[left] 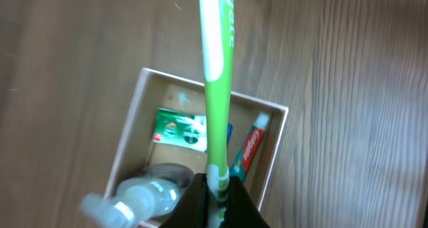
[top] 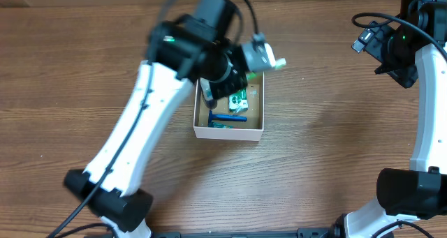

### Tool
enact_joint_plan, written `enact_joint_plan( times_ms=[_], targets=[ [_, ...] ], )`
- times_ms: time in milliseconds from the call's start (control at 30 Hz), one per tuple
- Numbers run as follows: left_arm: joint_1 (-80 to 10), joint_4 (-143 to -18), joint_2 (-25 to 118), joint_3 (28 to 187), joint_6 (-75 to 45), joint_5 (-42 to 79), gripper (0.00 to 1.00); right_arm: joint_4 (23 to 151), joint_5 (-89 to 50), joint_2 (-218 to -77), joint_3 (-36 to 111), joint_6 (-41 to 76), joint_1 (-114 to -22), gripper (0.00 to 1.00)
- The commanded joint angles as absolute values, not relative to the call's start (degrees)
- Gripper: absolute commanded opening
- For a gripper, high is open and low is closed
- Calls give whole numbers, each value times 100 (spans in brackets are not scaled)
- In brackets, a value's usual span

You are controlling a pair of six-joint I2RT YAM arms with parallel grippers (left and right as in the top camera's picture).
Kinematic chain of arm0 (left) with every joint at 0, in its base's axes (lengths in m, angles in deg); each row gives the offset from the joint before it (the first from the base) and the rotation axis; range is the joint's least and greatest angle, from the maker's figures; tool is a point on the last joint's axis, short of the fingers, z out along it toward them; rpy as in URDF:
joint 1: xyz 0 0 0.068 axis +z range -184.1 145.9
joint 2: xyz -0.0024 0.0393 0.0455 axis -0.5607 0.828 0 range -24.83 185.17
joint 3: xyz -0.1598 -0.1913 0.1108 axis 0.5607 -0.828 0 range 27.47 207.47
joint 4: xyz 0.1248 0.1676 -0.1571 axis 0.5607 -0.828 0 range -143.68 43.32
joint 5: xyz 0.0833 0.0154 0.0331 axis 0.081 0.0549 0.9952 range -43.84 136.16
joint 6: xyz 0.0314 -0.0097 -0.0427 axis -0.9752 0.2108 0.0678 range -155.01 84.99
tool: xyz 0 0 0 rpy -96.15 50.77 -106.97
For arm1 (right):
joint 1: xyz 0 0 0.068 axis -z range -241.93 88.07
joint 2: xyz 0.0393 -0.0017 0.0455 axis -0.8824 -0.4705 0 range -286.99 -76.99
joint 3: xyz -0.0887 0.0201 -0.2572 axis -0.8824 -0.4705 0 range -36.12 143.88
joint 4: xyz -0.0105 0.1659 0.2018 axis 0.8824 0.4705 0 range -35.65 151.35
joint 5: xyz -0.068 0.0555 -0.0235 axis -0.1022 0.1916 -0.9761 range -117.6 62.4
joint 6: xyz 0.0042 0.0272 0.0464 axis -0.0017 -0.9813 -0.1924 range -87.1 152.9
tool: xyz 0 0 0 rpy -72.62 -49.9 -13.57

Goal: Pack container
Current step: 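Carry the toothbrush over the box and lower it inside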

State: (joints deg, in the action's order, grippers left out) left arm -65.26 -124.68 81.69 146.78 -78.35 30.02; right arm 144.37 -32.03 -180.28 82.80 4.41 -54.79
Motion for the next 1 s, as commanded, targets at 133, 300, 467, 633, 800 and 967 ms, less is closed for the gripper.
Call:
enact_joint_plan(
  times_ms=[133,300,467,633,800,967],
  targets=[
    [-6524,-12566,9264,14252,-8506,3304,4,14426,-3196,-17978,8315,461,-5469,100],
    [-6522,-12573,9927,14238,-8523,3306,4,14424,-3196,-17978,8315,461,-5469,100],
    [-6519,-12595,10272,14236,-8567,3312,4,14426,-3196,-17978,8315,461,-5469,100],
    [-6460,-12575,10344,14236,-8718,3323,4,14426,-3196,-17978,8315,461,-5469,100],
    [-6307,-12575,10342,14238,-8711,3243,4,14426,-3196,-17978,8315,461,-5469,100],
    [-6165,-12570,10342,14238,-8709,3114,4,14424,-3194,-17978,8315,461,-5469,100]
  ],
)
